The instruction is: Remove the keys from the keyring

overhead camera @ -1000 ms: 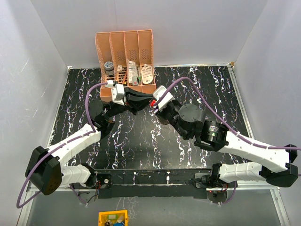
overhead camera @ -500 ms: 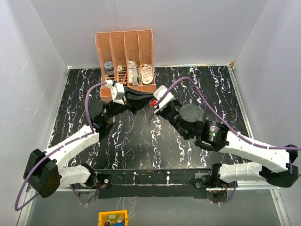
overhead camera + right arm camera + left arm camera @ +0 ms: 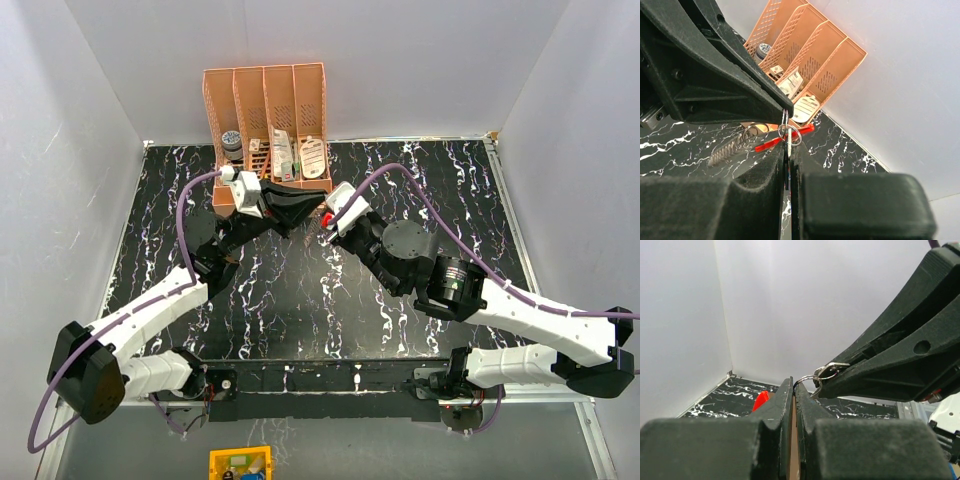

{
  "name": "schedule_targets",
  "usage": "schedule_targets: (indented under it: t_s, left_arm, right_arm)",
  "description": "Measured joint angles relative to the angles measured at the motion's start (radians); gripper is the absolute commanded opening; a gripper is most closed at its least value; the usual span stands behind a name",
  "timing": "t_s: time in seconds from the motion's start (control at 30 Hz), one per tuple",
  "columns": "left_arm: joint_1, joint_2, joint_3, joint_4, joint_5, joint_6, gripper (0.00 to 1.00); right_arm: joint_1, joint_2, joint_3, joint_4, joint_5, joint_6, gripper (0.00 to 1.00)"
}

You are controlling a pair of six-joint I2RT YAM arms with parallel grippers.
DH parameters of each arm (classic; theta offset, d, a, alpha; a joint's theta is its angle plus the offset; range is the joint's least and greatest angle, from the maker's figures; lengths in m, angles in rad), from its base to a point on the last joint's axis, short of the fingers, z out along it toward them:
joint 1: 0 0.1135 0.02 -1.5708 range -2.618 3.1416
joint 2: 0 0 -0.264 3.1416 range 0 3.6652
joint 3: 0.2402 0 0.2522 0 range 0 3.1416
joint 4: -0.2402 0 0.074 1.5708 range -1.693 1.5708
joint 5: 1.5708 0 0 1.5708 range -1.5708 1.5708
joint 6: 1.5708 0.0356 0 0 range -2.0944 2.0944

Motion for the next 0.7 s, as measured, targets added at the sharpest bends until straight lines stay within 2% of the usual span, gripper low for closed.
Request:
schedule_targets:
  t_s: [0.37, 0.7]
  left_arm:
    - [0.000, 0.035, 0.000, 0.121, -0.016, -0.141, 0.00]
    - [0.000, 0.034, 0.000, 0.193, -0.044, -0.195, 0.00]
  right_arm:
    - [0.000, 0.006, -0.040, 0.076, 0.002, -0.001, 0.00]
    - [0.000, 0.006, -0.053, 0.101, 0.003, -0.011, 0.00]
